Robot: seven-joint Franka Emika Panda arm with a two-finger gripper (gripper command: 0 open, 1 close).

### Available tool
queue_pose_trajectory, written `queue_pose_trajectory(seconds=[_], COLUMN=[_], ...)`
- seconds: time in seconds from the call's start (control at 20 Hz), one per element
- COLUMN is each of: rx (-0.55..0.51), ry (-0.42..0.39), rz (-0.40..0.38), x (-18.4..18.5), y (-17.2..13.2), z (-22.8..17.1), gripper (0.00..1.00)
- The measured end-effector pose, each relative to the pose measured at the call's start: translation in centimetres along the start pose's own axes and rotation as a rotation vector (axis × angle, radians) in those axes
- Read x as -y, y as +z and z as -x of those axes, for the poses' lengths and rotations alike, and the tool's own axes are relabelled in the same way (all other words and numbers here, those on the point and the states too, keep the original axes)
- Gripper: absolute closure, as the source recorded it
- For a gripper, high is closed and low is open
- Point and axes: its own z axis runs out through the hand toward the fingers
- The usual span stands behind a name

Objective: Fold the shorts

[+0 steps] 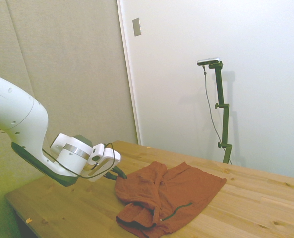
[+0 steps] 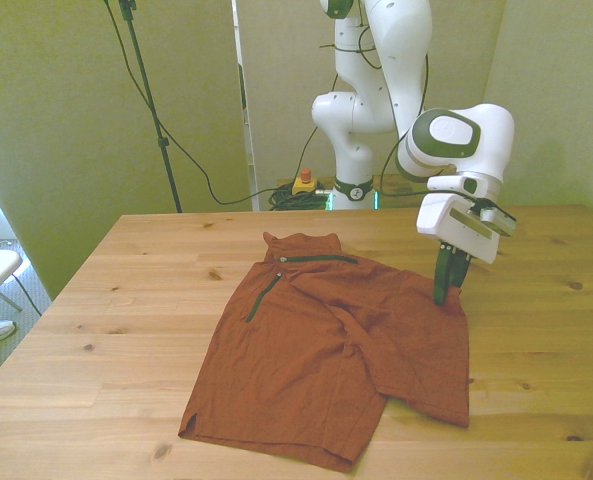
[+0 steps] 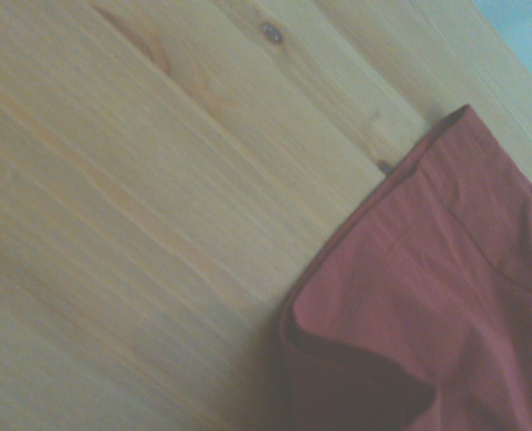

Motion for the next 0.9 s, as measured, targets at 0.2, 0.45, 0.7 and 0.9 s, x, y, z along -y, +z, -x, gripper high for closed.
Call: queue_pose_trajectory(seconds=[0.2,0.45,0.7,0.9], rx=[-0.001,0.003,-0.040,-0.098], ry=[0.005,0.009,0.060,0.142], rz=[-0.005,-0.003,-0.001,0.034], x=[0.4,0.4,-0.3,-3.7], y=[0.3,0.6,-0.2,-1.3], z=[-0.4,-0.5,-3.7,-8.4], gripper=[1.00,1.00,1.00,1.00])
